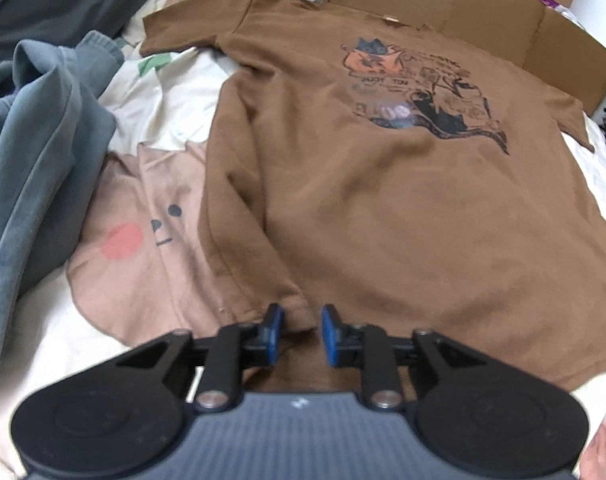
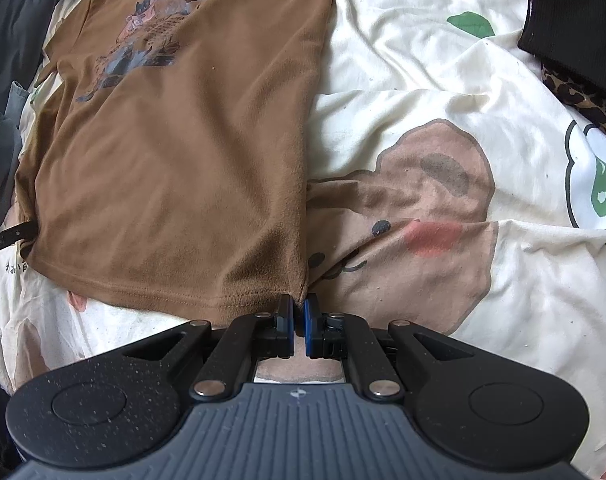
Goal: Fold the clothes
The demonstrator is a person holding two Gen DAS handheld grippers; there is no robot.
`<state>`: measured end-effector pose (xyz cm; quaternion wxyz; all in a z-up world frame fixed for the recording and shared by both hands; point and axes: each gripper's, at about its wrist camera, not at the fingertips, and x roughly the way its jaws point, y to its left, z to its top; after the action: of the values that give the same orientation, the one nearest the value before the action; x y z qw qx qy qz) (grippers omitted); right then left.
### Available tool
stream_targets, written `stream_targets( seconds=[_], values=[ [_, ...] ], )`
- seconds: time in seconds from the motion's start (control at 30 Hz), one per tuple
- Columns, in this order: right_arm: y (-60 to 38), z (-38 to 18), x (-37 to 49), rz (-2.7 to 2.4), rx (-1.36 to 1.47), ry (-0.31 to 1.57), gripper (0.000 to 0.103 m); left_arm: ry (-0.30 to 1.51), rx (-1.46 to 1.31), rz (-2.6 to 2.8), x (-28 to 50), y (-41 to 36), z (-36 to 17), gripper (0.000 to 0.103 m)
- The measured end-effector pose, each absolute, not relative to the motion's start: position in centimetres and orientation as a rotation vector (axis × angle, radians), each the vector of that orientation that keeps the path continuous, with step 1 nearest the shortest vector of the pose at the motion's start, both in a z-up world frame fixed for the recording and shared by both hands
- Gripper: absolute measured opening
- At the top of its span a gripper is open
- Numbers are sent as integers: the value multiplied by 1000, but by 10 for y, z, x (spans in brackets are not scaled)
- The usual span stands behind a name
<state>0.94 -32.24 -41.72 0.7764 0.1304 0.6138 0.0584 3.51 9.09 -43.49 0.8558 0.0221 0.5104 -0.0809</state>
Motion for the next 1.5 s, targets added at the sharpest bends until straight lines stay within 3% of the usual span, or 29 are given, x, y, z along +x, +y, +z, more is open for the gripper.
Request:
stream_targets(
  seconds=[0.47,0.7,1.27,1.4,1.5],
  values=[
    [-324,-420,8,120,303,1322,3,999,16,-63,18,134,-394,28],
    [-325,-421,9,120,305,1324,3,1033,-126,18,31,161,-401,27],
    [-325,-424,11,116,307,1329,3,1122,-132,-13,54,131,-441,28],
    [-325,-423,11,116,306,1328,3,1138,-153,-3,56,131,-441,15],
    [-327,-421,11,120,307,1326,3,1133,-139,-7,54,130,-432,12]
  ],
)
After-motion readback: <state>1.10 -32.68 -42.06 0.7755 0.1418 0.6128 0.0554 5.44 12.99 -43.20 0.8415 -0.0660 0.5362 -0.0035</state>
